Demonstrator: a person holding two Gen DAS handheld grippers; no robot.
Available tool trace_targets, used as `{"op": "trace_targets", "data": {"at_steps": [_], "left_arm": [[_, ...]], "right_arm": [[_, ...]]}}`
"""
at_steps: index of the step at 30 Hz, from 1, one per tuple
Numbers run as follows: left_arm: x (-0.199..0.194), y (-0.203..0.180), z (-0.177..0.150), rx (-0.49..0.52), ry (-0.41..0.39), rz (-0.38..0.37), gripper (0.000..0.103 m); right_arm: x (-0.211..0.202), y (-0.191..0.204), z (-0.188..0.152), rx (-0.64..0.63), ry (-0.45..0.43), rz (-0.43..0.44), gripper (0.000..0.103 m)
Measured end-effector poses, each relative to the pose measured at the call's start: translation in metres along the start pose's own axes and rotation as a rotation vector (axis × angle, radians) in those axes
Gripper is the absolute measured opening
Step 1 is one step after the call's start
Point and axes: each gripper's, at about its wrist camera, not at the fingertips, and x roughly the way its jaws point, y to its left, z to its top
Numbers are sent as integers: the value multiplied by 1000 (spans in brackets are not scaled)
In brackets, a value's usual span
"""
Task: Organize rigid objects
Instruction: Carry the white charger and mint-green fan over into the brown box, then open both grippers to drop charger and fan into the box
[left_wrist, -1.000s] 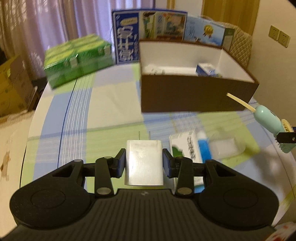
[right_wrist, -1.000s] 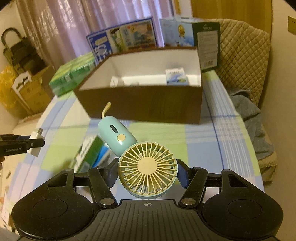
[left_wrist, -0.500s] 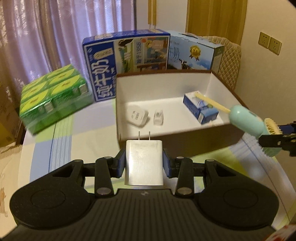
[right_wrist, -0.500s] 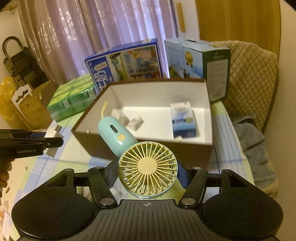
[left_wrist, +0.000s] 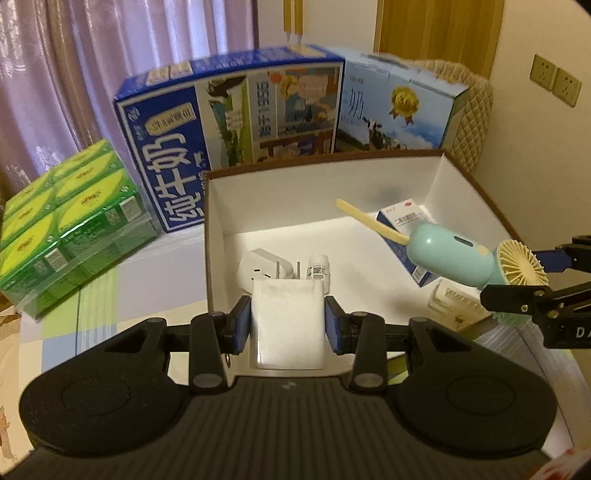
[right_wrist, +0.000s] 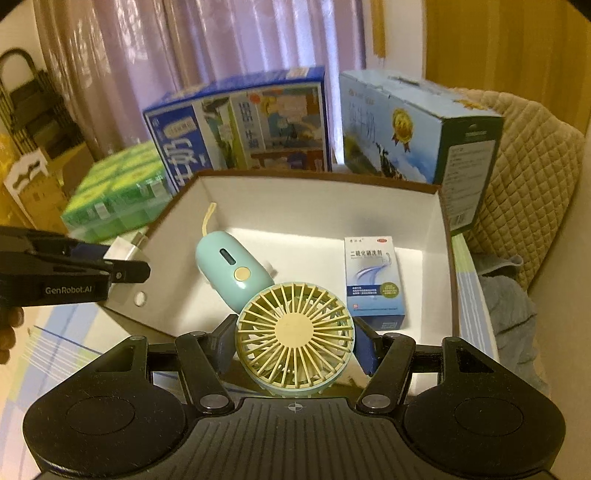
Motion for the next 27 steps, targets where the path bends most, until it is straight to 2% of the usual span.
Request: {"op": "trace_targets", "data": {"at_steps": [9,15,22,24,25,27], "left_arm": [[53,0,0,13,105,-3,36],[71,0,-2,24,137,-9,36],[81,-1,-2,42,149,2,36],[82,-1,-1,50,149,-5,36],[83,-1,-1,52,152,-2,36],[83,-2,-1,64,149,-6,35]], "right_arm": [[49,-2,12,-18,83,7,60],[77,-5,15,-10,130,2,60],[96,-14,10,73,165,7,61],[99,-17,9,99,169,9,65],[99,-18,8,101,160,12,73],[95,-18,8,95,140,14,78]]}}
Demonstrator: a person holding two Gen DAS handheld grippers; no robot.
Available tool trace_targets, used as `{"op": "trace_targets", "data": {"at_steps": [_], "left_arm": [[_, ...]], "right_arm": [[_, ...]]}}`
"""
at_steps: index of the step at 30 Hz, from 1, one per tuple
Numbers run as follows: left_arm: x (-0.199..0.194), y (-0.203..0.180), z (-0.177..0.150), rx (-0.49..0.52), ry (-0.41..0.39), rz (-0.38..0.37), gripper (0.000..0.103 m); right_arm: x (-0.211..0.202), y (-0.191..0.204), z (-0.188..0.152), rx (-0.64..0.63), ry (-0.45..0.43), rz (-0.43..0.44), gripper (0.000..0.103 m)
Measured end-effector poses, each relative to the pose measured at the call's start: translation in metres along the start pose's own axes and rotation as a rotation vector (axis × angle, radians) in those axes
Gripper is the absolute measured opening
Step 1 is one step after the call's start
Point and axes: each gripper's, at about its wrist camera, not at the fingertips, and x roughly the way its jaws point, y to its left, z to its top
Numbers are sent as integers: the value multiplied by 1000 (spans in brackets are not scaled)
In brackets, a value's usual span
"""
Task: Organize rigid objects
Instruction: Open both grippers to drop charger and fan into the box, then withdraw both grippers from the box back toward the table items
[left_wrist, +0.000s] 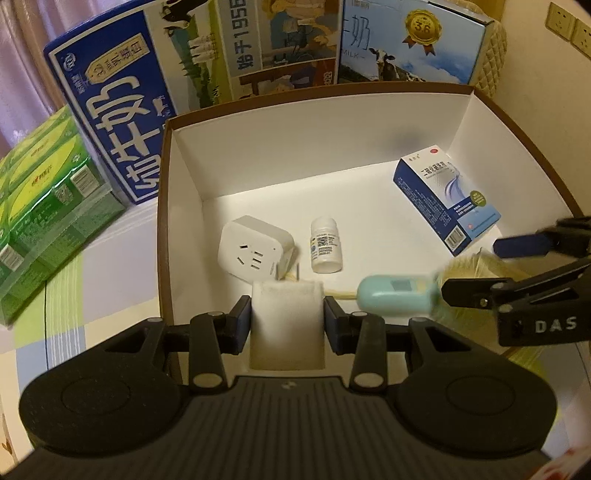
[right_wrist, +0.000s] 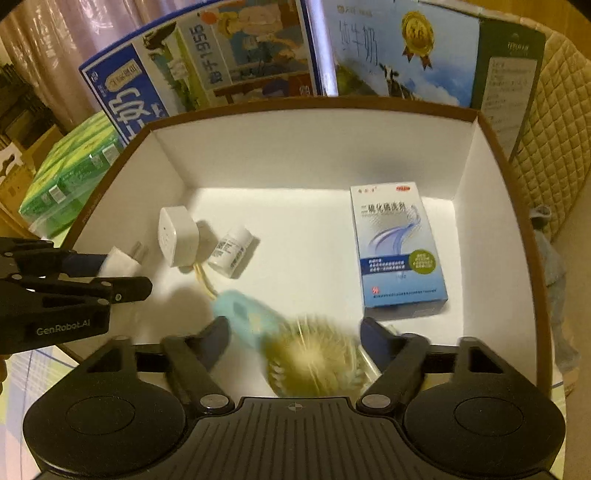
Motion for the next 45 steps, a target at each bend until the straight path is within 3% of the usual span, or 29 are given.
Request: {"op": "trace_targets", "data": {"at_steps": [2,6,20,29,45], "left_arm": [[0,0,0,1,0,-6,38],[-2,-3,1,22,-4,11,51],[-23,-3,-2,-3,-28,8,51],[-54,-3,-9,-33,-69,-2,51],[-136,0,-77,-129,-134,-23,51]], "right_arm": [[-3,0,1,3,-3,14,78],[-10,-1,0,5,-8,8,80],[-32,-1,-15,2,-19,0,81],[-63,1,-25,7,-72,-2,81],[-134,3,-81,34,-174,-2,81]]}}
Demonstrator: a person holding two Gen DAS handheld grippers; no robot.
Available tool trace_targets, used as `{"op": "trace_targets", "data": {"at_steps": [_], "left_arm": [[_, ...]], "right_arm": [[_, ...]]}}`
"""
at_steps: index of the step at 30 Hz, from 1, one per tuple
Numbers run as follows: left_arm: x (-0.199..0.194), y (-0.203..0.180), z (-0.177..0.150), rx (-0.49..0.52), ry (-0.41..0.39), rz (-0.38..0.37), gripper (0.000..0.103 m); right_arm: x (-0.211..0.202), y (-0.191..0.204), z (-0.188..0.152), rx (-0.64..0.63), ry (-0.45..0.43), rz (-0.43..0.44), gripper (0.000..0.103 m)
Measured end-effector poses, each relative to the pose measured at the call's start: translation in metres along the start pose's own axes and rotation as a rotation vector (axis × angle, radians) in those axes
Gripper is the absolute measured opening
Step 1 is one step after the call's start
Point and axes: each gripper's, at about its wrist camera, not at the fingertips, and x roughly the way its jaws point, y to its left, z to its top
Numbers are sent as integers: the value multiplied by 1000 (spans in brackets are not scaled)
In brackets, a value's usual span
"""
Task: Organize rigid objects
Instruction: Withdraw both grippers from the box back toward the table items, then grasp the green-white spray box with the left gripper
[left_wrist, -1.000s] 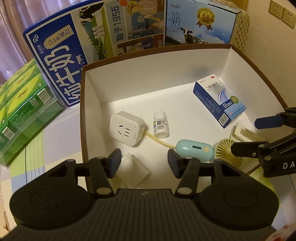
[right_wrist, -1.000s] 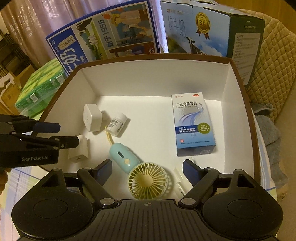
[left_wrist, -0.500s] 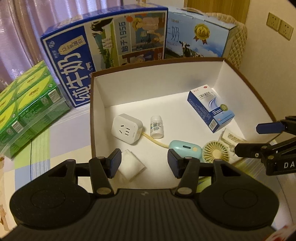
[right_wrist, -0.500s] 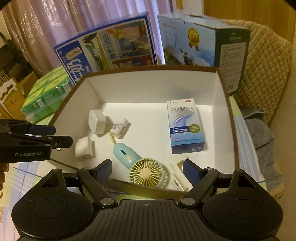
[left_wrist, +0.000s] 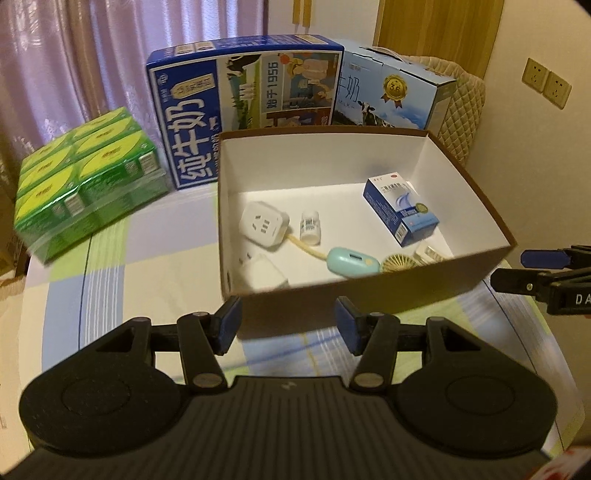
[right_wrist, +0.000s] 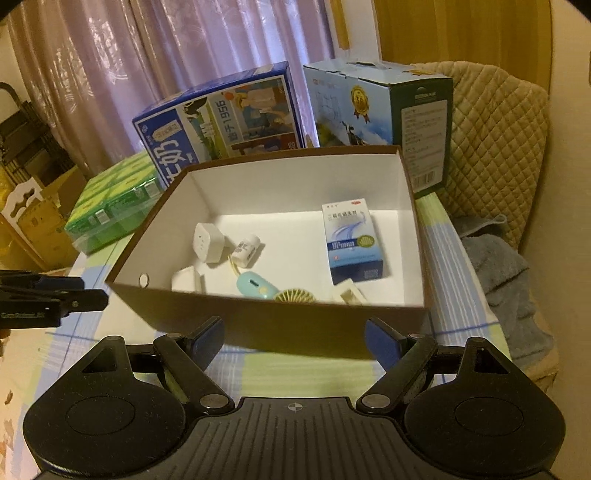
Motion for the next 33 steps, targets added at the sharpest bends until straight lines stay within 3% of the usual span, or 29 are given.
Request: {"op": "trace_targets", "data": {"at_steps": [17,33], "left_arm": [[-53,-6,-81,-91,16,-21,51],[-47,-23,-130,-135,105,-62,51]], "right_arm": [[-41,17,-66,-30,36,64,81],[-37,20,-110,-38,128,61,81]]}}
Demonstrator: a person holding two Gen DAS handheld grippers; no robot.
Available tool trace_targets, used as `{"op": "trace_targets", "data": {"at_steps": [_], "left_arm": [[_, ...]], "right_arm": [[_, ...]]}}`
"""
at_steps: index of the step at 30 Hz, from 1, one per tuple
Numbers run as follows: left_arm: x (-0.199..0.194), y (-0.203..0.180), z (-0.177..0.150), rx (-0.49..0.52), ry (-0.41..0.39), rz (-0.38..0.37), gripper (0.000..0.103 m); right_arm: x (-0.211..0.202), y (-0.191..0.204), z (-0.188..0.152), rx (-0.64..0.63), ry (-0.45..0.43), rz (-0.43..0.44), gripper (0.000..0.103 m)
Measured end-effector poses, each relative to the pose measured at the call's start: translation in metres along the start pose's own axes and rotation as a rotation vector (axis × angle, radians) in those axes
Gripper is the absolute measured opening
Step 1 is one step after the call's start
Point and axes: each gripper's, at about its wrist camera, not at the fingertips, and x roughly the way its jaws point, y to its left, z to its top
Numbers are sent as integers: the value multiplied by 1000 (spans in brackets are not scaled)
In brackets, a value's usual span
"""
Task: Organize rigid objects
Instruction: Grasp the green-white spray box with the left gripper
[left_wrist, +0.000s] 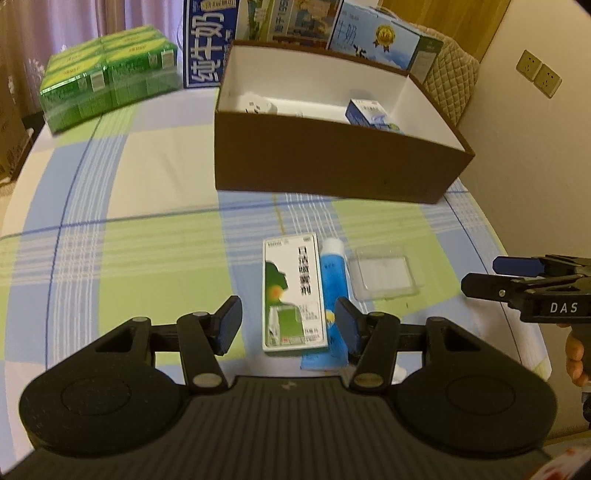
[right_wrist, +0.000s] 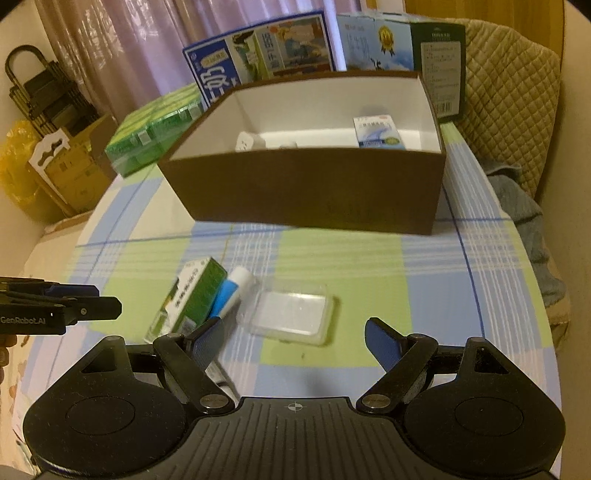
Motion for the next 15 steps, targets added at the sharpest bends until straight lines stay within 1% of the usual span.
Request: {"op": "trace_targets", "data": {"at_steps": [8,15], "left_arm": [[12,-6,-10,5,44,-14,51],[21,-8,-13,12,69,-17,52]], "right_arm": [[6,0,-12,-8,39,-13,81],[12,-4,-19,-7,62,-30,81]]}}
